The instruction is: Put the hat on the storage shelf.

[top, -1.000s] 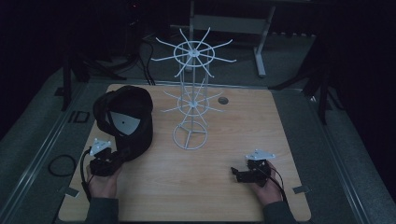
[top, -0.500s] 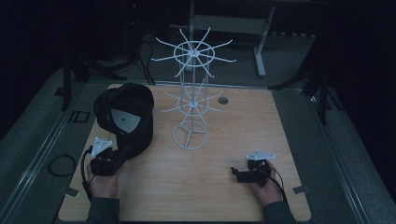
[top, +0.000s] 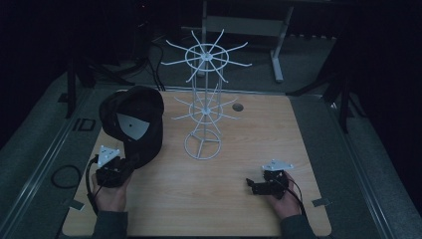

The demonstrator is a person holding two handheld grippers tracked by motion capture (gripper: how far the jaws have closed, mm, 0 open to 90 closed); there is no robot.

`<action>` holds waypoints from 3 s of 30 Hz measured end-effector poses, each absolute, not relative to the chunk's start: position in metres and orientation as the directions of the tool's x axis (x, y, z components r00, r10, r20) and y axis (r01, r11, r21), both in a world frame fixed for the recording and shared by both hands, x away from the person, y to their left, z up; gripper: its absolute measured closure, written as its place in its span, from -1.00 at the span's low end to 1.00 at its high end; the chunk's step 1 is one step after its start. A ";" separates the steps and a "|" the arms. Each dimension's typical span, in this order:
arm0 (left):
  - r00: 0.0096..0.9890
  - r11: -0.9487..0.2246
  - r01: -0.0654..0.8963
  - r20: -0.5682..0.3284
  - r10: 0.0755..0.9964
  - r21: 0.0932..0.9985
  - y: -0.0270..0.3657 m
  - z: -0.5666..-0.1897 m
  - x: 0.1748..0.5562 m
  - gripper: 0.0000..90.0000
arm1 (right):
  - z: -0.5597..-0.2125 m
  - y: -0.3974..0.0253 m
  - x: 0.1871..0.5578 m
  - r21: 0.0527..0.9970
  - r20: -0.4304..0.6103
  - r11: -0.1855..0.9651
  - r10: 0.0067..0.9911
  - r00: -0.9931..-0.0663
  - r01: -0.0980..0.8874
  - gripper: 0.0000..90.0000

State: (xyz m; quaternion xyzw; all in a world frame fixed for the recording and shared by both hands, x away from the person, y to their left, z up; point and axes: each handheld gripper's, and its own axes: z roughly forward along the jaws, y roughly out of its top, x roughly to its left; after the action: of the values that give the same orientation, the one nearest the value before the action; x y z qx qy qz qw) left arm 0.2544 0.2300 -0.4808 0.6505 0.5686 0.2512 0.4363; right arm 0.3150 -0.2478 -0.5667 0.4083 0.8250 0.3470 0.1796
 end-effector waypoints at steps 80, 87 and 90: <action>0.214 -0.062 0.422 -0.033 0.976 0.904 0.218 -0.440 0.248 0.92 | -0.567 -0.248 0.315 0.721 -0.013 0.425 0.799 -0.602 0.548 -0.74; 0.210 -0.068 0.411 -0.021 0.977 0.909 0.217 -0.436 0.247 0.92 | -0.567 -0.248 0.315 0.720 -0.013 0.425 0.799 -0.602 0.548 -0.74; 0.210 -0.074 0.405 -0.014 0.978 0.911 0.216 -0.435 0.247 0.92 | -0.567 -0.248 0.315 0.721 -0.014 0.426 0.798 -0.603 0.547 -0.74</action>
State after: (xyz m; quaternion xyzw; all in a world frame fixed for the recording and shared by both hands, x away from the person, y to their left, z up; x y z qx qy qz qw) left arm 0.2470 0.2156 -0.4347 0.6509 0.5312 0.3362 0.4255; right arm 0.3152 -0.2478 -0.5668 0.4076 0.8248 0.3479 0.1807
